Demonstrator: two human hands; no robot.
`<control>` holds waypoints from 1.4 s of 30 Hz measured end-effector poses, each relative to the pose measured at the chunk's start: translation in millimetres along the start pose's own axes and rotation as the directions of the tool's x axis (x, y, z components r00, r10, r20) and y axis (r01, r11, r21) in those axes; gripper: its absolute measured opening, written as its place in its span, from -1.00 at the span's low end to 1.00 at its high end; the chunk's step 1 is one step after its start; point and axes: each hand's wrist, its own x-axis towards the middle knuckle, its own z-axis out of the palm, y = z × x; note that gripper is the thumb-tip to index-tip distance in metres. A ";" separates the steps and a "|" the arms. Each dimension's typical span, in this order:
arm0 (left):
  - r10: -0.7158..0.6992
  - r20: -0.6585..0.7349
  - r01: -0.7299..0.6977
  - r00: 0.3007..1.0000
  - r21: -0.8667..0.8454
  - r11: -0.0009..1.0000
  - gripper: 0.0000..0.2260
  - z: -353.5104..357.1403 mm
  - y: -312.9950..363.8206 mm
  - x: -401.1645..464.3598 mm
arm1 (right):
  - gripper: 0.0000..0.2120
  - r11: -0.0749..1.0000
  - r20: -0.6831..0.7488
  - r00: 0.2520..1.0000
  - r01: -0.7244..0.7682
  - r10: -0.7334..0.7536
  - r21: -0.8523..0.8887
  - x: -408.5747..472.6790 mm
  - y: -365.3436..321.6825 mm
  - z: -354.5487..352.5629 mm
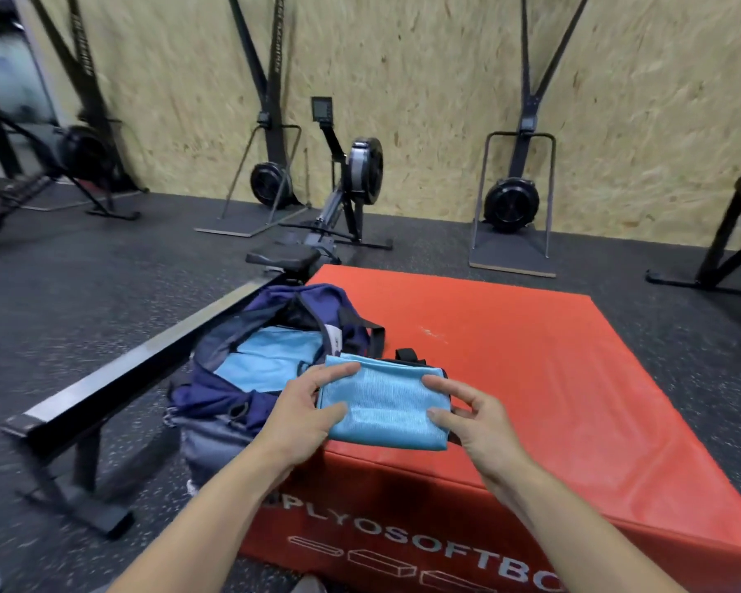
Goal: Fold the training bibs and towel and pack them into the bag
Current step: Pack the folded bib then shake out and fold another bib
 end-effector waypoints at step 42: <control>-0.188 -0.190 0.267 0.963 0.745 0.612 -0.56 -129.9 -223.1 207.3 | -0.46 0.531 0.151 0.988 0.148 -0.038 -0.834 254.6 96.6 208.8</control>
